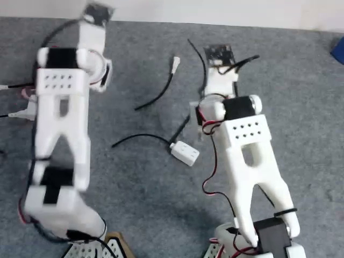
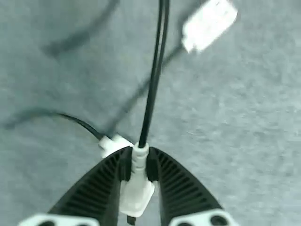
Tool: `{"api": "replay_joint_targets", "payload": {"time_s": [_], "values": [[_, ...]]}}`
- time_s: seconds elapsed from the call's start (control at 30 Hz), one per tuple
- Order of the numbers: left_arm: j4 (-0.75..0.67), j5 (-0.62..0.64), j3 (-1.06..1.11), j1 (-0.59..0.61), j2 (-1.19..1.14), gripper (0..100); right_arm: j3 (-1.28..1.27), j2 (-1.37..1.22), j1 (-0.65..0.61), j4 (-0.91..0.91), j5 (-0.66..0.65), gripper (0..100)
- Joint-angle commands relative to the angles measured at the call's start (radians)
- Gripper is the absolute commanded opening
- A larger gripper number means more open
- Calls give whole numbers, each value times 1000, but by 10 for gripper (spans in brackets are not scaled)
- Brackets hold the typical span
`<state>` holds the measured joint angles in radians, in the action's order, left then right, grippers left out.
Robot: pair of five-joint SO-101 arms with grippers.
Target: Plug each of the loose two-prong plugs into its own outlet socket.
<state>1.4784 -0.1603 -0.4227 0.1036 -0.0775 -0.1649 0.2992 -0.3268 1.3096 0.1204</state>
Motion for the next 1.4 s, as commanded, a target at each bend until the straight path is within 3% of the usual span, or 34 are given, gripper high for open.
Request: {"api": "replay_joint_targets", "payload": {"time_s": [0.0,0.13,0.3,0.47,0.6,0.67,0.93,1.13,1.37], "values": [[9,31,-28,-33,260,139,145,4,-82,62,89,6],[5,29,170,-35,515,206,165,4,-142,85,132,6],[-15,25,610,-117,846,263,171,2,-226,53,229,6],[-186,25,1101,-231,1194,330,168,2,-326,31,247,5],[-341,5,1437,-231,1438,428,145,-48,-315,36,245,5],[-391,-34,1544,-231,1535,432,139,-96,-312,31,245,5],[-453,-129,1702,-173,1793,393,125,-179,-348,30,245,5],[-473,-127,1713,-131,1805,394,-24,-174,-363,-111,255,5],[-485,-123,1738,-136,1805,394,-51,-171,-401,-122,256,5]]}}
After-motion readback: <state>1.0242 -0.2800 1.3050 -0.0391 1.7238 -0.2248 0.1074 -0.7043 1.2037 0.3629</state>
